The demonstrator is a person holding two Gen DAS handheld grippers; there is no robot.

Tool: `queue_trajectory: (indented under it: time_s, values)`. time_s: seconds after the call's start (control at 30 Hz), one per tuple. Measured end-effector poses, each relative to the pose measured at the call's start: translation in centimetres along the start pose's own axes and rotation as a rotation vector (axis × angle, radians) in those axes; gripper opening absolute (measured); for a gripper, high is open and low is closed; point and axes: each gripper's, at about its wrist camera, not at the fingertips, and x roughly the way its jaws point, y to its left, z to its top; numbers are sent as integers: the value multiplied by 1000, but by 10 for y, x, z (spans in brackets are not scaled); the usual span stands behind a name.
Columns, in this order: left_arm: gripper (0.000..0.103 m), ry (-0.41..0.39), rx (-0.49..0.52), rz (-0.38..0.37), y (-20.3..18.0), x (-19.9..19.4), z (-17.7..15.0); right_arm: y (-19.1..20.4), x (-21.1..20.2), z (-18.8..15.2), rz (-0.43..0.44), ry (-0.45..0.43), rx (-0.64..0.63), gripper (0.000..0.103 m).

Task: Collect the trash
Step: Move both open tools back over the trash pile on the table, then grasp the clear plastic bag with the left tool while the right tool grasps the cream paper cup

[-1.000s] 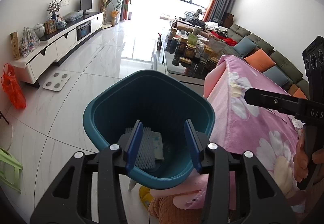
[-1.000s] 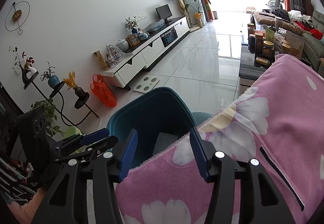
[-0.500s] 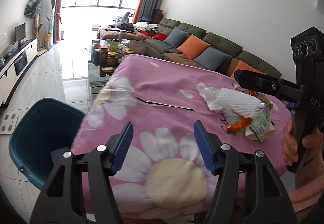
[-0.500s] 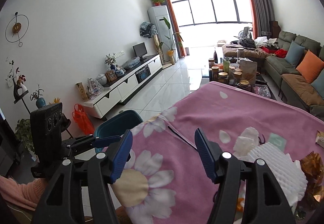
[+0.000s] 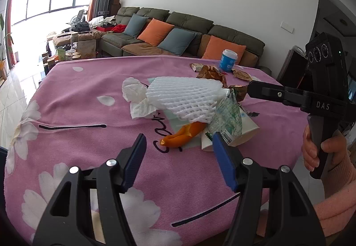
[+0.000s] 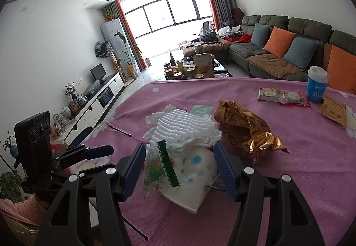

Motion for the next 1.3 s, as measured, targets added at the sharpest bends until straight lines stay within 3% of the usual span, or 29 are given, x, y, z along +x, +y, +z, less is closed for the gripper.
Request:
queue_trajectory:
  time_s: [0.33,0.43,0.5,0.63,0.83,1.07,1.3]
  values:
    - [59,45,51,-126,-30,17,7,-19,2,-28,4,44,65,61]
    - [53,70,53,-138,-37,27,7,-24,3,-34,20,55,90,61]
    - [37,85,33,-146,-35,33,7,-23,2,-38,32,58,92,61]
    - [23,85,-5,-165,-28,34,5,-16,0,-43,50,62,67,61]
    - [22,64,-26,-160,-18,22,2,-10,7,-41,71,70,71,56]
    - [22,57,-35,-147,-12,4,-7,-22,14,-41,104,95,155,44]
    - [22,39,-27,-145,-9,-13,-16,-30,0,-38,103,50,193,37]
